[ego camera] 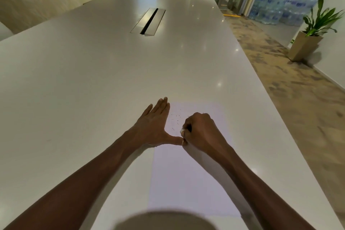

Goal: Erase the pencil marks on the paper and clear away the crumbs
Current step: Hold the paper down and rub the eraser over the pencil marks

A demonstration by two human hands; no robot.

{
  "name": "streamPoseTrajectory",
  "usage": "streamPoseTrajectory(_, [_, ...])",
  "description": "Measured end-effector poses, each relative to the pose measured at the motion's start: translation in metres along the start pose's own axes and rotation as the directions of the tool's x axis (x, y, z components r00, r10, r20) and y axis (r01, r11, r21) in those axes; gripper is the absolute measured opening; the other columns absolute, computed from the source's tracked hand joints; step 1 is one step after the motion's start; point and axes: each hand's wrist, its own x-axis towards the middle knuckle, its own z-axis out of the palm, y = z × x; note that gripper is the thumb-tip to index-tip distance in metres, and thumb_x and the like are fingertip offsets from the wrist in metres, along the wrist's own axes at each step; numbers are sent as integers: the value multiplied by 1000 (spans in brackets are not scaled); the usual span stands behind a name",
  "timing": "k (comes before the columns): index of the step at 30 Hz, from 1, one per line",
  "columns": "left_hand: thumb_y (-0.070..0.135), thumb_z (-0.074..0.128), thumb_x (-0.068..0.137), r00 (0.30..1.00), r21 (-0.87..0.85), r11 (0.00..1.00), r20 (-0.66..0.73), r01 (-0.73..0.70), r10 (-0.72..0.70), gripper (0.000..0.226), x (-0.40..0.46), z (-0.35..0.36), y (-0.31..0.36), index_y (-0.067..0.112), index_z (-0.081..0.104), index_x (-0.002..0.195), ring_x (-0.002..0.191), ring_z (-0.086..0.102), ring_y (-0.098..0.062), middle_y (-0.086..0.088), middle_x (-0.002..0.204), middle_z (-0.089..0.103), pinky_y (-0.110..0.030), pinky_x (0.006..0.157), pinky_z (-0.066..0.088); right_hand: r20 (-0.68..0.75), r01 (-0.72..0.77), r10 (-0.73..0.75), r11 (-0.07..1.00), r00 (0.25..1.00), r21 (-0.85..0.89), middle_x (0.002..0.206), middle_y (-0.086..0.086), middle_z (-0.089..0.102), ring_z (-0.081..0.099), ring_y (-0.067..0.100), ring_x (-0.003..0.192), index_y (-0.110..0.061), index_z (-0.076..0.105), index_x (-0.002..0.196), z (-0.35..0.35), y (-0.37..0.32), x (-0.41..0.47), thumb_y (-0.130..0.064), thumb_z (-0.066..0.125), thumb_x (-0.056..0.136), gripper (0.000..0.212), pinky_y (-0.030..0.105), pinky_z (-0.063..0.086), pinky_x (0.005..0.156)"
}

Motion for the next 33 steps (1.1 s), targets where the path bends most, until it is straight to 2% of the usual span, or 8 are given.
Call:
streamPoseTrajectory(5, [102,42,50,998,-34,998,23,-57,58,149,-22,3,-4,10,-14,153,146,-23,-9,0,159,-25,-39,123,-4,-40,11,-8,997,999,81,84,4,78,66,11,69,-6,78,81,6,6,-3,-8,64,88,15,16,45,59])
streamPoseTrajectory(8, [102,44,48,997,-39,997,44,-61,63,151,-29,3,-8,13,-17,153,144,-26,-5,3,158,-29,-38,123,-4,-118,32,-2,966,993,256,81,-4,78,65,0,69,-9,81,83,9,10,-11,-6,69,86,13,13,47,68])
streamPoseTrajectory(10, [102,46,48,997,-32,998,49,-54,56,152,-29,3,-9,13,-18,153,144,-26,-5,4,158,-30,-37,122,-5,-127,52,-8,937,992,346,78,-8,76,65,-9,67,-11,82,85,11,9,-20,-5,71,85,12,4,46,68])
streamPoseTrajectory(14, [101,47,47,997,-9,999,63,-50,51,153,-28,3,-7,13,-19,152,144,-27,-6,4,157,-31,-37,122,-7,-96,62,-30,935,995,350,85,-3,79,63,-10,66,-10,82,89,19,5,-29,-7,73,86,11,-1,46,68])
streamPoseTrajectory(19, [102,45,47,996,1,999,77,-53,53,152,-28,1,-6,12,-19,152,144,-28,-8,3,157,-32,-37,122,-7,-119,95,-58,939,991,330,81,2,79,61,-14,60,-5,82,81,17,-2,0,-4,71,84,11,0,46,64])
streamPoseTrajectory(23, [103,44,46,996,-11,999,87,-33,34,153,-29,1,-5,13,-21,152,143,-29,-7,4,157,-32,-37,122,-8,-134,97,-62,957,989,272,83,5,79,63,0,65,-2,81,80,13,-6,21,-5,68,86,14,12,48,63])
streamPoseTrajectory(30, [100,45,49,996,14,1000,84,-28,27,151,-26,2,-6,12,-20,152,145,-26,-10,1,158,-31,-38,122,-6,-92,106,-85,963,992,248,62,4,73,68,12,61,-3,73,63,19,-6,-33,-4,66,82,21,25,53,62])
streamPoseTrajectory(33, [99,46,49,996,12,999,89,-31,30,150,-28,2,-7,12,-20,152,145,-27,-10,1,158,-32,-38,122,-6,-108,106,-77,948,991,299,65,4,74,70,13,65,-4,76,67,22,-8,-35,-2,66,81,18,23,53,66])
